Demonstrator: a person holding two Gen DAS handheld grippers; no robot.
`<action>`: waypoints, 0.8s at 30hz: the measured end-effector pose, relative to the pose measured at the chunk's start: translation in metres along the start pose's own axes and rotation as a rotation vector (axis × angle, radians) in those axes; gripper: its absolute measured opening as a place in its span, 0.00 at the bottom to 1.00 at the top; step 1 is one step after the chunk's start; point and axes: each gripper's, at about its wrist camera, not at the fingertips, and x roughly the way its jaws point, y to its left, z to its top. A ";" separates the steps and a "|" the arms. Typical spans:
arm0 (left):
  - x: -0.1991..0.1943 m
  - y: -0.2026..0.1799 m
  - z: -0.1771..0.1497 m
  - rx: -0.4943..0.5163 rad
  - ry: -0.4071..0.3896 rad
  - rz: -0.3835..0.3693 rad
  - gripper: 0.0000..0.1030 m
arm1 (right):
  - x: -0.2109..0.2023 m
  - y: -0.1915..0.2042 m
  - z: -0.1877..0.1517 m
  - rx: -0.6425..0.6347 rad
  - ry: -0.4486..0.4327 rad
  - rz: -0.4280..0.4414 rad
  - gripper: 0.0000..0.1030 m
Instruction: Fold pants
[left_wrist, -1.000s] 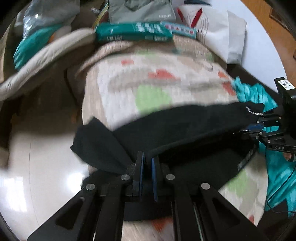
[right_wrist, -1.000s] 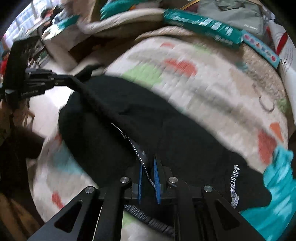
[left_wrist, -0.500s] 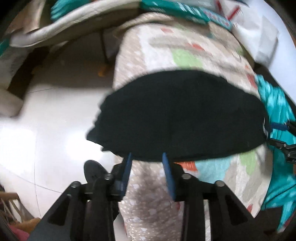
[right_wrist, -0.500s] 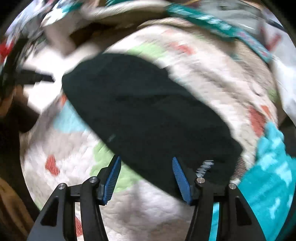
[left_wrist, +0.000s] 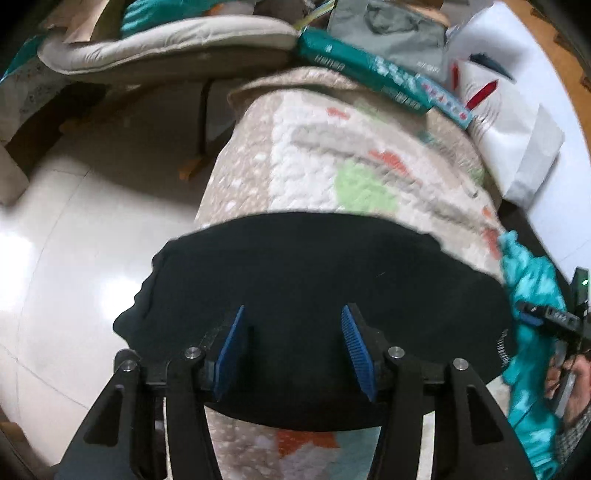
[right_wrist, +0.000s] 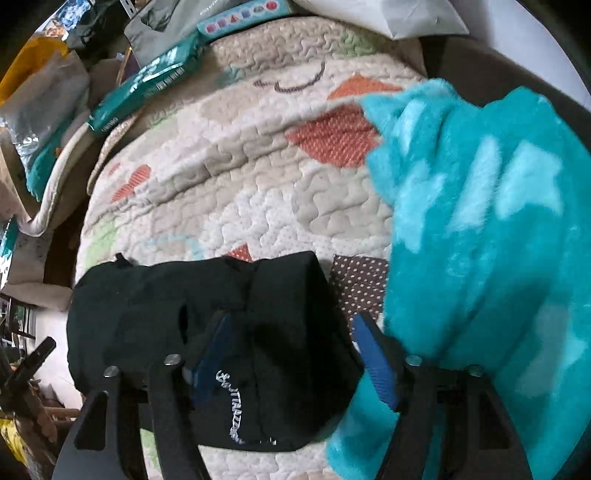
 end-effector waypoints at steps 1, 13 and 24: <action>0.002 0.002 -0.002 -0.005 0.001 -0.005 0.51 | 0.007 0.005 0.000 -0.018 0.005 -0.001 0.84; -0.002 0.029 0.008 -0.133 -0.029 -0.007 0.51 | 0.010 0.063 -0.015 -0.235 0.003 -0.110 0.21; -0.010 0.078 0.012 -0.357 -0.039 -0.037 0.51 | 0.013 0.022 0.002 -0.166 0.034 -0.319 0.26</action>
